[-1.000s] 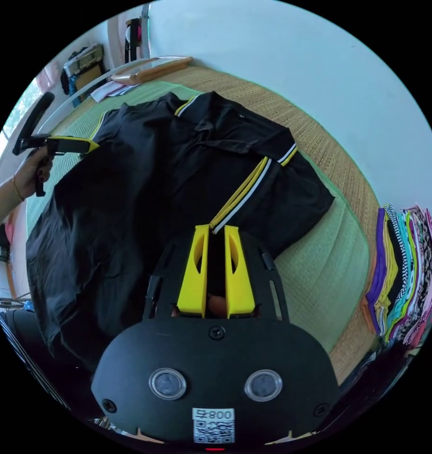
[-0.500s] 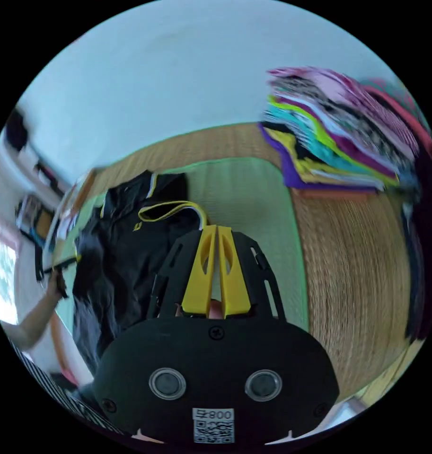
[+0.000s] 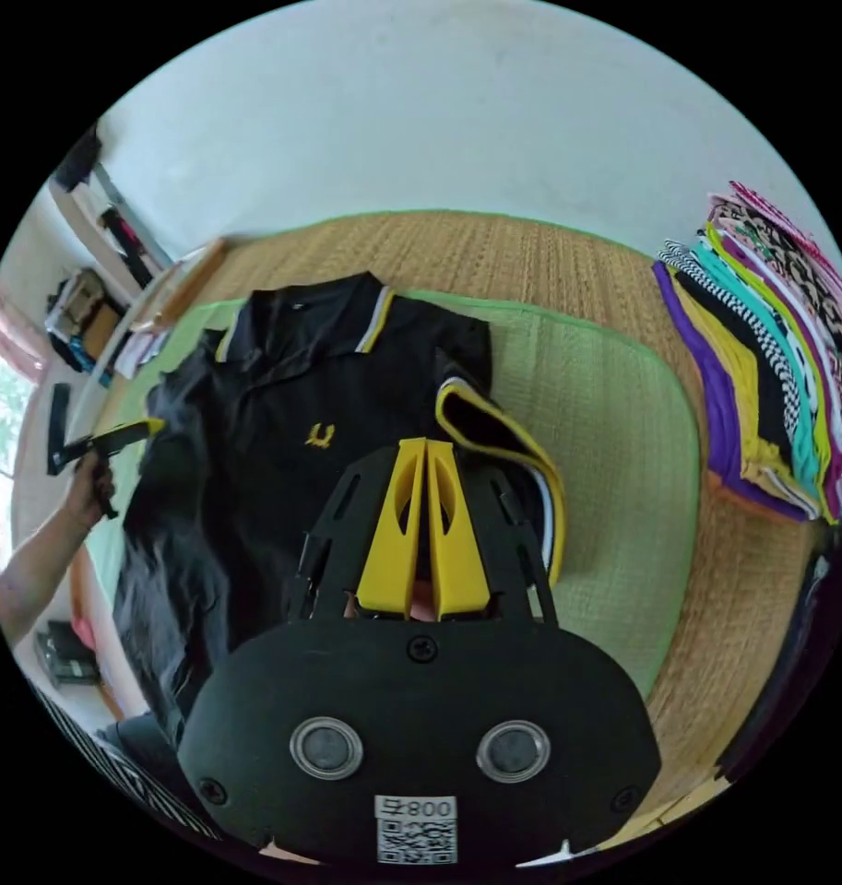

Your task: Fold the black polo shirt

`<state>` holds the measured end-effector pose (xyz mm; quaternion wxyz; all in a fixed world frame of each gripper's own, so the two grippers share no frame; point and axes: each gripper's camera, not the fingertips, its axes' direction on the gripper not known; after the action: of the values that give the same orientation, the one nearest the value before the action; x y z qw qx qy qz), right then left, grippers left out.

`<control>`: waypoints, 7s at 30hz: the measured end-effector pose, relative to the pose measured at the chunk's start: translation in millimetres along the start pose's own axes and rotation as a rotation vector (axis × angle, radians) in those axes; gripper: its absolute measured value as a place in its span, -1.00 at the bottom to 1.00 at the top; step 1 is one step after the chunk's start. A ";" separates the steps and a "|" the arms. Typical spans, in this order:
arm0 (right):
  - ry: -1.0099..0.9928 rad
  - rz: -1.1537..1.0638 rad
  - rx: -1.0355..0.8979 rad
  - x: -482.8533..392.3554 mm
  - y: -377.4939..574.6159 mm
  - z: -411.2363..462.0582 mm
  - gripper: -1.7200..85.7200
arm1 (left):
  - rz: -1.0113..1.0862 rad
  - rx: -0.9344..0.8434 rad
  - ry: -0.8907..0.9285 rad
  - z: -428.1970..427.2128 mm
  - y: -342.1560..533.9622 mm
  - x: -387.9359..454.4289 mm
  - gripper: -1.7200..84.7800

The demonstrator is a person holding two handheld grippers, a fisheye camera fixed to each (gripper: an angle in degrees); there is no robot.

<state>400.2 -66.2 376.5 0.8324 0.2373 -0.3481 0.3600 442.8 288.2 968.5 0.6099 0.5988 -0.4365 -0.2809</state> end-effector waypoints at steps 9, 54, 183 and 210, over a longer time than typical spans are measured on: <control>0.040 0.384 -0.019 116.2 23.7 -0.2 -0.96 | 0.000 -0.012 -0.016 12.5 4.8 -8.1 -0.96; -0.080 0.098 0.042 -11.3 66.1 -35.8 -0.97 | 0.053 0.005 -0.028 23.8 80.9 6.2 -0.96; 0.009 0.223 -0.444 -66.9 345.3 -199.5 -0.96 | -0.147 -0.061 0.214 -69.7 361.2 -62.0 -0.96; -0.067 0.362 -0.367 -18.7 374.1 -176.1 -0.96 | 0.065 -0.096 0.069 13.2 204.2 13.1 -0.96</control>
<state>176.9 274.4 302.9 0.7717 0.0282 -0.4716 0.4258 400.6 296.0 1169.1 0.6613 0.5639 -0.4204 -0.2608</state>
